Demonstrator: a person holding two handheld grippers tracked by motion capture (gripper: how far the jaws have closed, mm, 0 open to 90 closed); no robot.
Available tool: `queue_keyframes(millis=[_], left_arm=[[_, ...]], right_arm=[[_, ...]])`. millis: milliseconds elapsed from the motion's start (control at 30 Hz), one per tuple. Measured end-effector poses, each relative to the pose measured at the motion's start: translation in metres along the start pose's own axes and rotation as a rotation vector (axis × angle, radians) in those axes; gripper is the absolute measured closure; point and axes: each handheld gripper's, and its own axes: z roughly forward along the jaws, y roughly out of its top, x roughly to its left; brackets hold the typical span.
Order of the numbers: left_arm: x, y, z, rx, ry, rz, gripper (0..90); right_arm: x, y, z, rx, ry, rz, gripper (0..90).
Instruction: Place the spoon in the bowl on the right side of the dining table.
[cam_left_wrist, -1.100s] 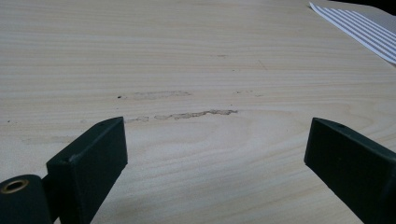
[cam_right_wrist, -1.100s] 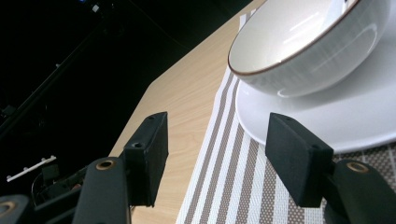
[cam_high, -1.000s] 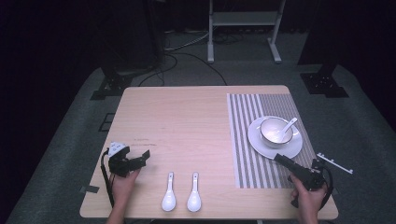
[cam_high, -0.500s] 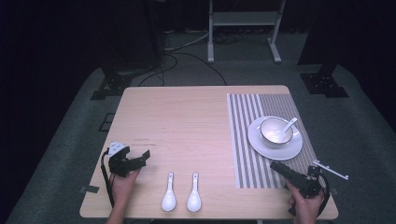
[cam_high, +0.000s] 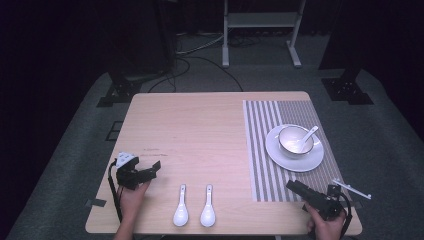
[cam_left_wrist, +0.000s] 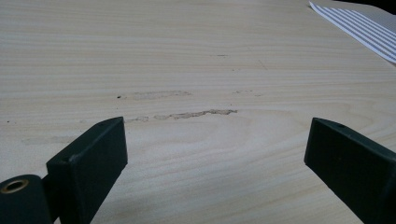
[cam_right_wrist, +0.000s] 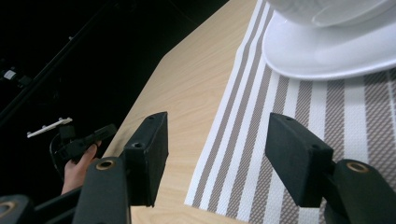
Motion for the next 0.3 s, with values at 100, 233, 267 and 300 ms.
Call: queue_keyframes(millis=[100,233,267,300], left_arm=[[0.000,0.000,0.000,0.000,0.000,-0.001,4.7],[0.000,0.000,0.000,0.001,0.001,0.001,4.7],[0.000,0.000,0.000,0.001,0.001,0.000,4.7],[0.000,0.000,0.000,0.000,0.000,0.001,4.7]], right_arm=[[0.003,-0.006,-0.001,0.016,0.009,0.000,38.1],[0.005,-0.012,-0.003,0.017,0.009,-0.010,37.9],[0.005,-0.014,-0.004,0.021,0.008,-0.008,37.8],[0.004,-0.015,-0.004,0.023,0.010,-0.010,37.6]])
